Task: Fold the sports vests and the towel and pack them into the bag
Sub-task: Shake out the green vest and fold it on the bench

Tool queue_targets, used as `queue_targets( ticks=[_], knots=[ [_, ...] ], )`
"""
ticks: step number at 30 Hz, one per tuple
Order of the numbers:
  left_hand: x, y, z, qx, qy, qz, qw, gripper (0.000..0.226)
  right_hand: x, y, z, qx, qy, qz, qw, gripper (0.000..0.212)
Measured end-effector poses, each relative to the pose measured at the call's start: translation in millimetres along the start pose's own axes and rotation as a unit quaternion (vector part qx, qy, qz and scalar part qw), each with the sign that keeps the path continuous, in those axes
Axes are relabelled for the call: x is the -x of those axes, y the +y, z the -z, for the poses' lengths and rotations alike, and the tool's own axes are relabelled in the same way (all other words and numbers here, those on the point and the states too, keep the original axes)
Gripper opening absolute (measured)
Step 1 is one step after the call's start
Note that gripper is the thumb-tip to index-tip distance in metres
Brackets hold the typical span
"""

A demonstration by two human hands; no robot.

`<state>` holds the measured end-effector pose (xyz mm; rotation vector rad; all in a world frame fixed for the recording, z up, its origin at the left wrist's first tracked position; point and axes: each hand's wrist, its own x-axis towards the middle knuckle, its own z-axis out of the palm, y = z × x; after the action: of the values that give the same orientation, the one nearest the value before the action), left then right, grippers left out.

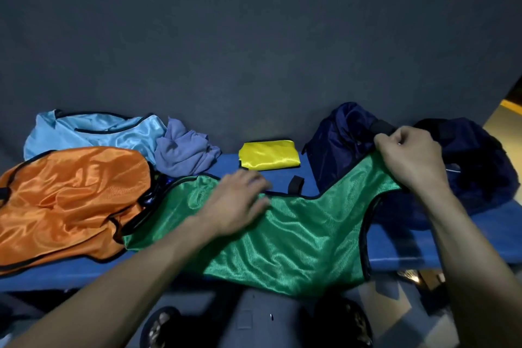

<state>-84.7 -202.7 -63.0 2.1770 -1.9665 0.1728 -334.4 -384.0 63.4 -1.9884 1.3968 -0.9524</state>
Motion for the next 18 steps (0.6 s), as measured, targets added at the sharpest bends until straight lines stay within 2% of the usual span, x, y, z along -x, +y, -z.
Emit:
queue_targets(
  ticks=[2,3,7,10,11,15,18],
  knots=[
    [6,23,-12,0.004,-0.148,0.000,0.989,0.066,1,-1,5,0.001,-0.004,-0.008,1.000,0.026],
    [7,27,-17,-0.004,-0.179,0.005,0.984,0.070,2,-1,9,0.002,-0.003,-0.008,1.000,0.025],
    [-1,37,-17,-0.003,-0.117,-0.026,0.993,0.073,6,-3,19,-0.024,0.010,0.009,1.000,0.014],
    [2,45,-27,0.002,-0.179,-0.022,0.984,0.074,13,-14,18,-0.060,0.002,0.031,0.998,0.008],
    [2,45,-29,0.011,-0.179,-0.015,0.984,0.073,15,-19,16,-0.071,-0.002,0.039,0.997,0.008],
    [-2,28,-13,-0.004,-0.074,0.000,0.997,0.066,21,-38,2,-0.102,-0.017,0.058,0.993,0.009],
    [14,-2,-20,-0.024,-0.124,0.048,0.991,0.073,25,-56,-14,-0.124,-0.041,0.083,0.988,0.010]
  ],
)
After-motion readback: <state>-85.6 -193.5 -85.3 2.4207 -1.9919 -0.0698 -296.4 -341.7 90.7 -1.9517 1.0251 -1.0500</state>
